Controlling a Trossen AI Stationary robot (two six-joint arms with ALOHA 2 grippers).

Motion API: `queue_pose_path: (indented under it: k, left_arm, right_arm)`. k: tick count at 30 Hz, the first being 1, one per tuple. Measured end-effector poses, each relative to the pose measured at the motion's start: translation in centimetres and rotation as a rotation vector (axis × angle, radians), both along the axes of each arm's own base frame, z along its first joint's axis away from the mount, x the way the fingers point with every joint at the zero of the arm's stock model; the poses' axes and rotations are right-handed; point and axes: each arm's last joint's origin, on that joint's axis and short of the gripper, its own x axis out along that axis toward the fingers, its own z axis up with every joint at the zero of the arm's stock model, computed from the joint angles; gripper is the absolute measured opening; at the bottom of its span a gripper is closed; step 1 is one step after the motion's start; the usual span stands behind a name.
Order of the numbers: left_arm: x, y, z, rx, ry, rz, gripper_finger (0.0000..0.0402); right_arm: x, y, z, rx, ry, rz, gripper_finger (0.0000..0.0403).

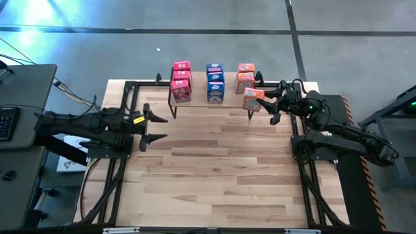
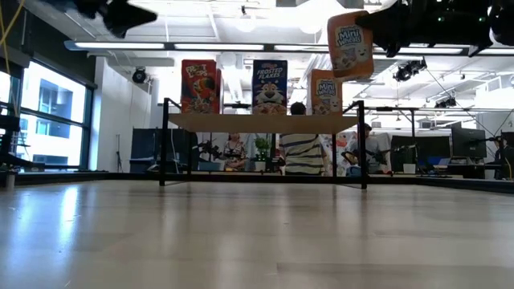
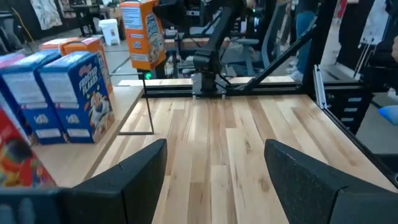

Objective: Stack cereal on shelf
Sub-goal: Put the orange cereal box on the shelf

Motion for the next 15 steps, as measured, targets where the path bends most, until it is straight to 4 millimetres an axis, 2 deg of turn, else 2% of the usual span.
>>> queue_pose_path:
  k: [9,15]
  left_arm:
    - [-2.9,0.2,-3.0,-0.016,-0.144,0.001,0.0262]
    - [-3.7,0.3,-5.4,-0.006,-0.25,0.0,0.0262]
  right_arm:
    - [0.0,0.1,0.2,-0.016,-0.012,0.035,0.0149]
    - [0.0,0.1,0.3,-0.012,-0.029,0.038,0.0149]
